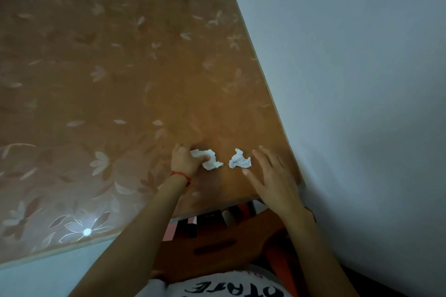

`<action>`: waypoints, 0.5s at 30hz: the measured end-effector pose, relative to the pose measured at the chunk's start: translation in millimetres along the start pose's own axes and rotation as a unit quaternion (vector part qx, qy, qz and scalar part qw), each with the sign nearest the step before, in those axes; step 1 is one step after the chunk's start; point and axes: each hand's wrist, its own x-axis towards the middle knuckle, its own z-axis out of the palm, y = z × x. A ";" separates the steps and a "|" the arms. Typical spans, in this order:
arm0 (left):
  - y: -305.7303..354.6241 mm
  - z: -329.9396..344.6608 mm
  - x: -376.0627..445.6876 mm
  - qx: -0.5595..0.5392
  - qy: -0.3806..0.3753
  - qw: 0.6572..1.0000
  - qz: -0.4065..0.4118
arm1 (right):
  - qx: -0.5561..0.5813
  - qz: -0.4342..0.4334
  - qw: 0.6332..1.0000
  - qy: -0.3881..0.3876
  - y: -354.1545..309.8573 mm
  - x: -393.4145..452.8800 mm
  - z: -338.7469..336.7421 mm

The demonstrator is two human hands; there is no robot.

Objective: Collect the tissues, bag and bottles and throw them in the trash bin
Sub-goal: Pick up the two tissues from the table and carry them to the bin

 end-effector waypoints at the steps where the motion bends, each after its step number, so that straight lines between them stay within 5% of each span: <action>1: 2.5 1.8 1.4 0.006 0.001 1.000 -0.003 | -0.001 -0.001 1.000 -0.001 0.8 0.1 -0.3; 15: 1.8 33.3 0.9 -0.015 0.025 0.999 0.029 | 0.008 -0.001 1.000 0.009 13.5 1.8 -0.9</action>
